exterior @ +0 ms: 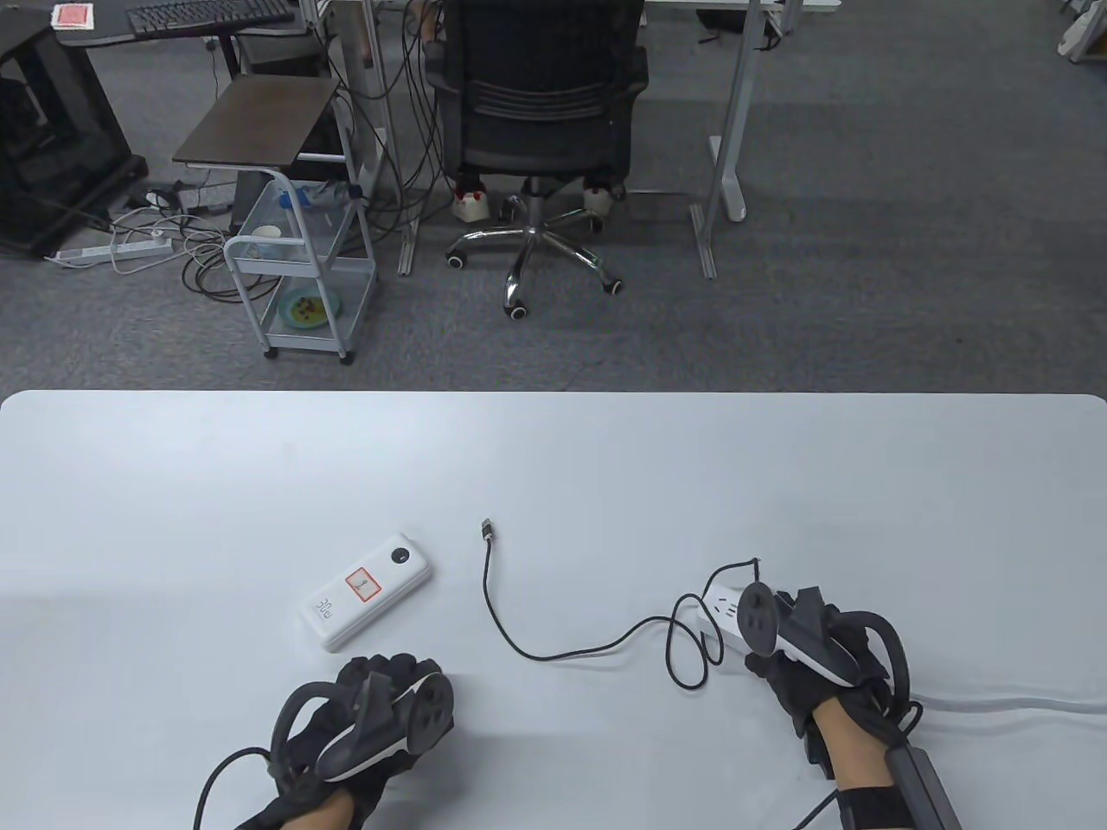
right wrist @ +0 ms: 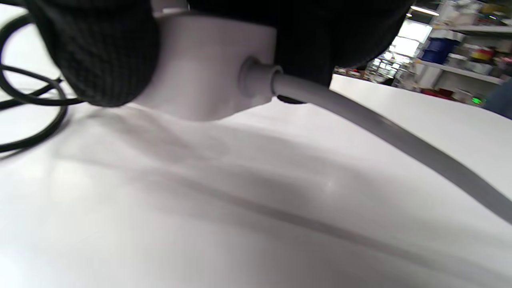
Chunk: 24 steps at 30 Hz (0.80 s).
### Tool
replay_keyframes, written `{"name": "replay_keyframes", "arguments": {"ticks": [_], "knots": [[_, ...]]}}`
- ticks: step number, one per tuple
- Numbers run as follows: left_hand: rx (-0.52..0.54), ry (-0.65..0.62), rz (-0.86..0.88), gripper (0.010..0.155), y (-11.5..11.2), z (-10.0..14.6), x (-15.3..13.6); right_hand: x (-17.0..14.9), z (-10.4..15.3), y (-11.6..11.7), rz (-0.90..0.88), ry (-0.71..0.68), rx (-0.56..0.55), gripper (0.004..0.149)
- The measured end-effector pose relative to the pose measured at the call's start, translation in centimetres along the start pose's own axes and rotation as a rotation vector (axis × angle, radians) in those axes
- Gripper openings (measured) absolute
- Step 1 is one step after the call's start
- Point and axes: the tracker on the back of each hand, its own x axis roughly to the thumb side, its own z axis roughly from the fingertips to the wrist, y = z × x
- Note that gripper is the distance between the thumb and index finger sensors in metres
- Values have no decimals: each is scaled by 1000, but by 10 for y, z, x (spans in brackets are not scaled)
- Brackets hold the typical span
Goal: Unplug the charger and disconnect the battery pack
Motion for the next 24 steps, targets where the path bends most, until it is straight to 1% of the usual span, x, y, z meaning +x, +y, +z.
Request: {"name": "replay_keyframes", "arguments": {"ticks": [1,3,6,10,12,13,15,19,20,21,22,23,24], "knots": [[16,-1,24,68,2,1,-2,4,3,-2,12,-18,3,82],[32,0,41,68,4,2,-4,12,7,-7,27,-63,-39,82],[29,3,17,68,3,3,-4,24,11,-13,56,-113,-81,82],[20,4,23,68,2,2,-2,45,18,-21,9,-219,-126,82],[19,5,9,68,2,2,-1,59,23,-27,-6,-272,-140,83],[18,4,9,68,2,2,-1,70,26,-31,-19,-309,-162,83],[21,2,17,68,2,2,-1,90,32,-38,-35,-361,-165,83],[24,3,10,68,2,2,-1,135,48,-49,-48,-486,-207,83],[26,4,10,68,2,2,-2,142,51,-49,-25,-498,-215,83],[34,11,10,68,3,3,-3,149,54,-47,48,-502,-221,83],[45,20,12,68,5,4,-5,152,56,-45,64,-530,-228,83],[51,21,17,68,6,4,-6,154,55,-43,21,-546,-233,83],[62,16,26,68,7,6,-6,155,53,-38,-14,-527,-199,83]]}}
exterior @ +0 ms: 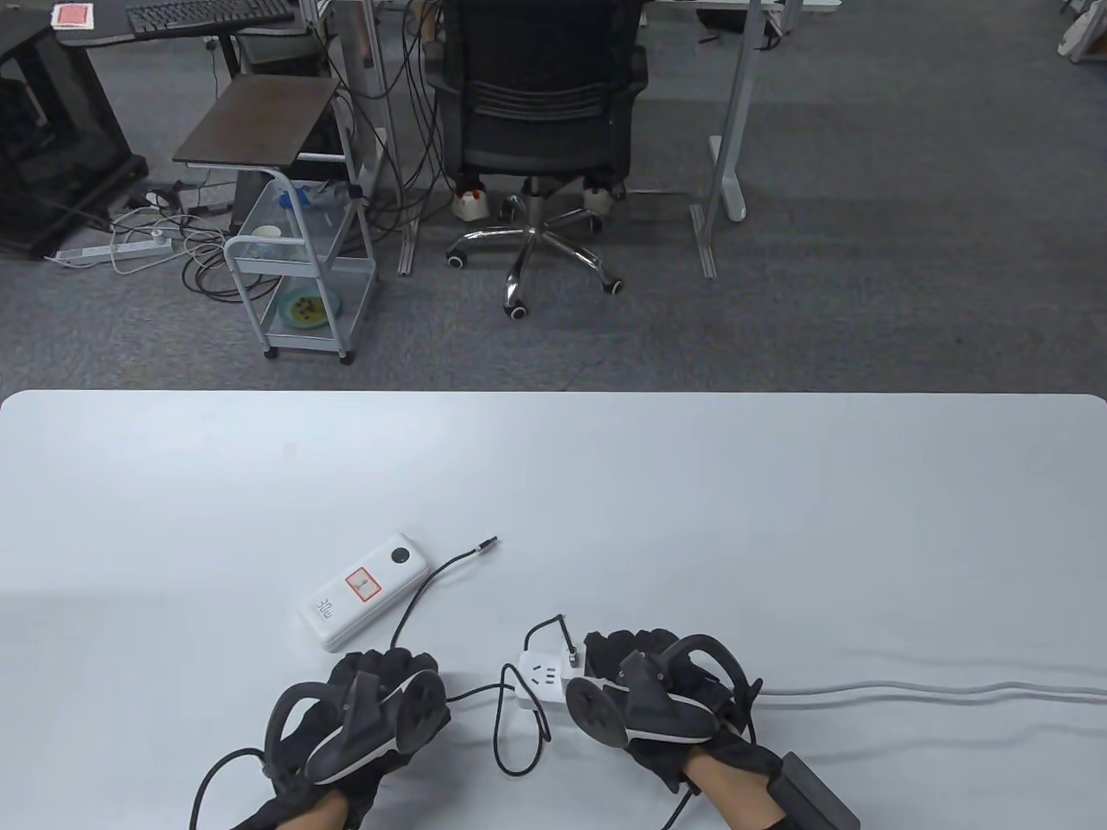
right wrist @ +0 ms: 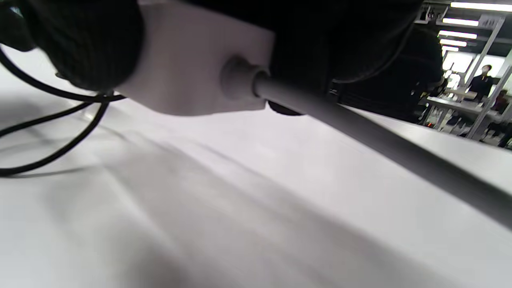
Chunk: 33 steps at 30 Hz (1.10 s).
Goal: Unplug the charger and disconnect the battery pack
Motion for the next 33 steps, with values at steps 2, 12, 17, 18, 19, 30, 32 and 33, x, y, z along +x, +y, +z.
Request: {"name": "replay_keyframes", "arguments": {"ticks": [2,12,17,18,19,30,32,33], "knots": [[17,-4,6,69,2,2,0,-6,0,9,-20,15,-23,83],[6,-4,-2,69,1,2,4,-28,21,31,-106,127,3,82],[2,-3,-2,69,0,2,4,-42,26,37,-109,219,41,82],[2,-4,-2,69,0,2,4,-42,26,38,-112,234,56,82],[1,-7,-5,69,0,2,5,-43,26,42,-105,247,68,82],[-4,-15,0,68,0,2,8,-52,16,55,-86,287,218,79],[-10,-15,-6,69,-1,2,9,-53,18,56,-93,293,207,78],[-11,-16,-7,68,-1,2,9,-54,18,57,-97,292,198,78]]}}
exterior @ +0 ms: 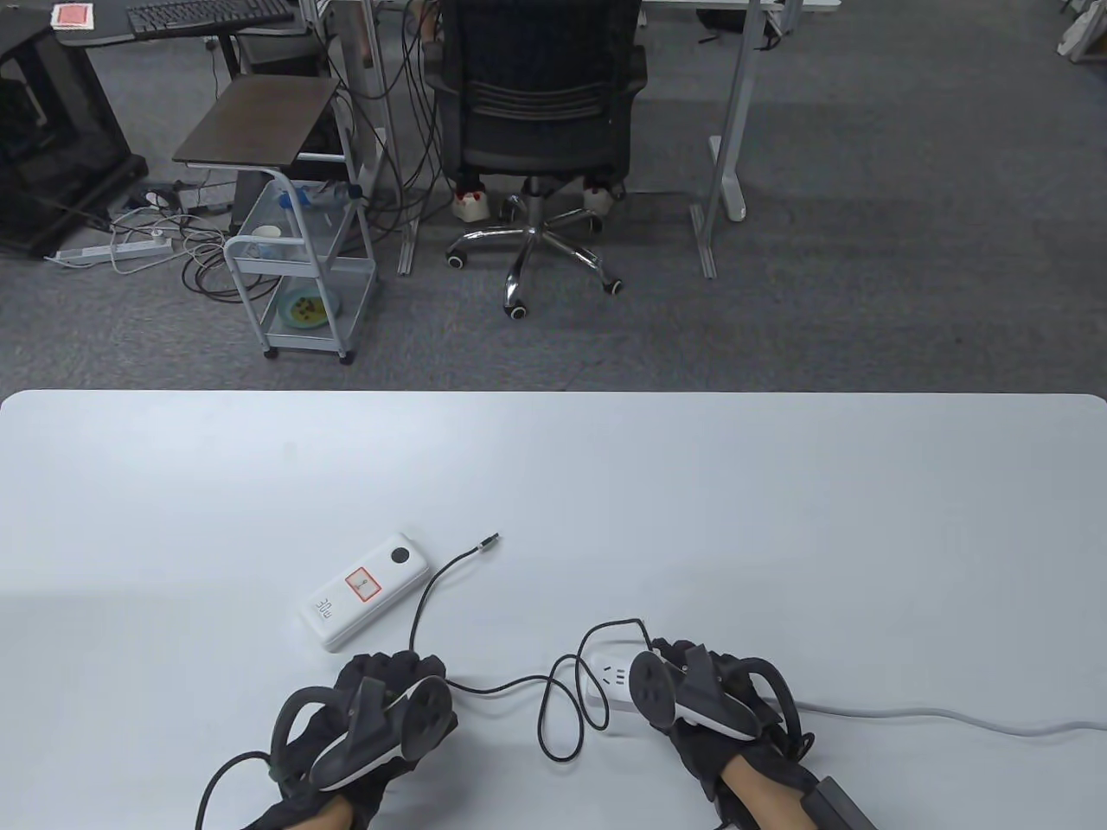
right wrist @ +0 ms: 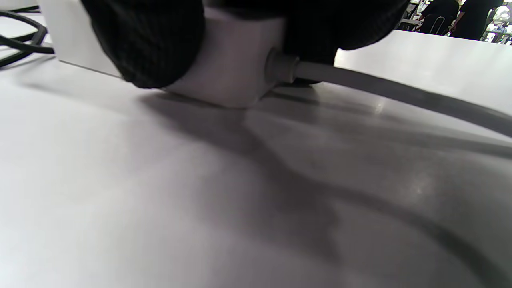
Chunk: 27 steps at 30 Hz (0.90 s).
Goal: Unplug the charger and disconnect the battery pack
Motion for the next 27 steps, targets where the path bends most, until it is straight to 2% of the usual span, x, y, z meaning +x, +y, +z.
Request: {"name": "replay_keyframes", "arguments": {"ticks": [21,27], "knots": [[-11,-14,2,68,-2,0,5,-14,4,7,-81,-65,-91,80],[-7,-58,-4,69,-2,5,23,-20,4,8,-110,-95,-129,80]]}}
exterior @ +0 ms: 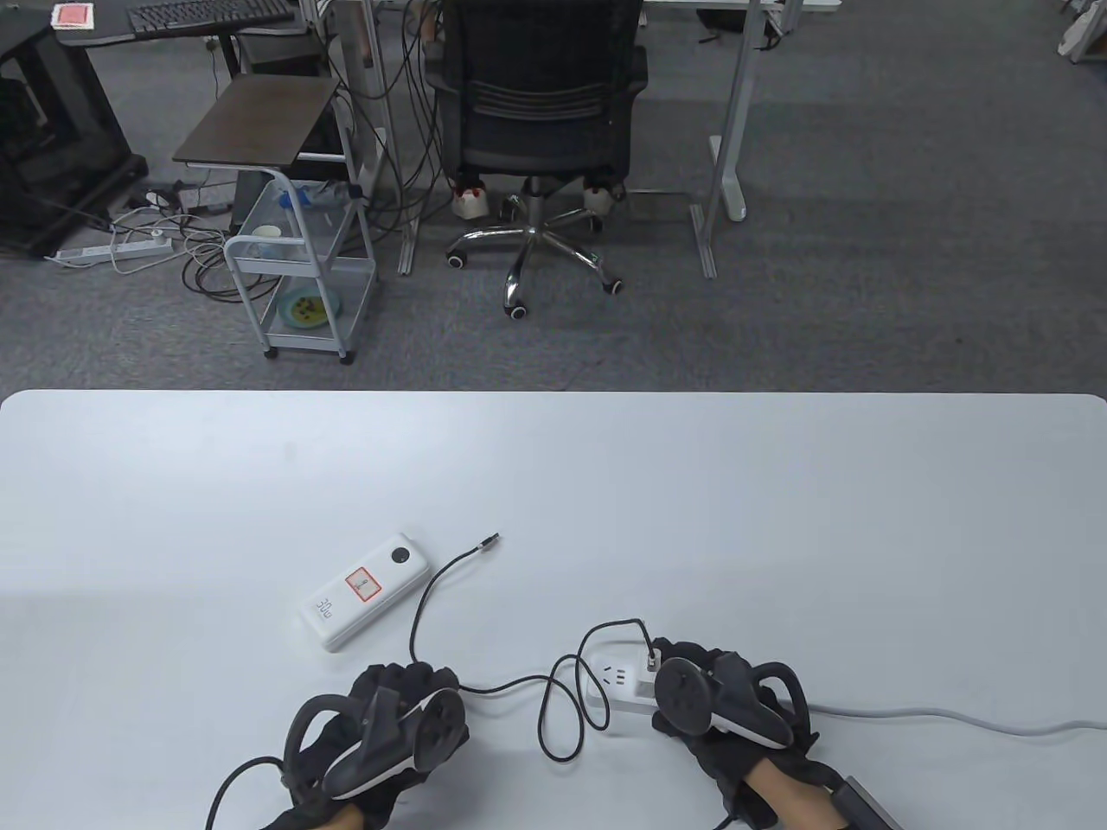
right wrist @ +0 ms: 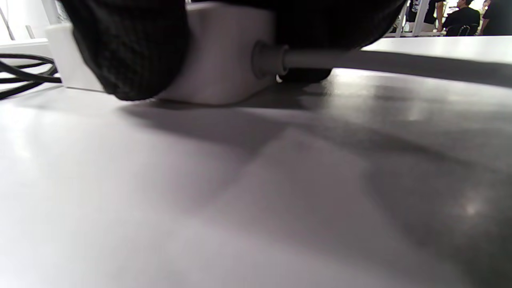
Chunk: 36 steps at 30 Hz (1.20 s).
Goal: Unplug the charger and disconnect the battery pack
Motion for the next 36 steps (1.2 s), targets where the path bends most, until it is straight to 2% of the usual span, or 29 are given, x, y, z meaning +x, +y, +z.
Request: {"name": "replay_keyframes", "arguments": {"ticks": [5,9,14,21,27,31,34,36], "knots": [[25,-56,2,68,3,0,15,-3,-1,0,-26,-8,10,81],[55,-66,32,68,8,0,15,0,-1,-1,5,7,37,81],[117,-82,146,67,18,-14,17,0,-2,-3,5,16,59,81],[194,-179,142,69,47,-45,68,-2,-1,-1,15,-11,36,84],[159,-217,210,68,59,-69,100,-6,3,2,-14,-62,12,83],[162,-229,222,70,54,-76,112,-13,1,-1,-98,-61,36,82],[110,-241,200,74,47,-80,115,-14,0,-2,-111,-55,54,81],[79,-248,247,76,42,-86,115,-14,0,-2,-108,-53,52,81]]}}
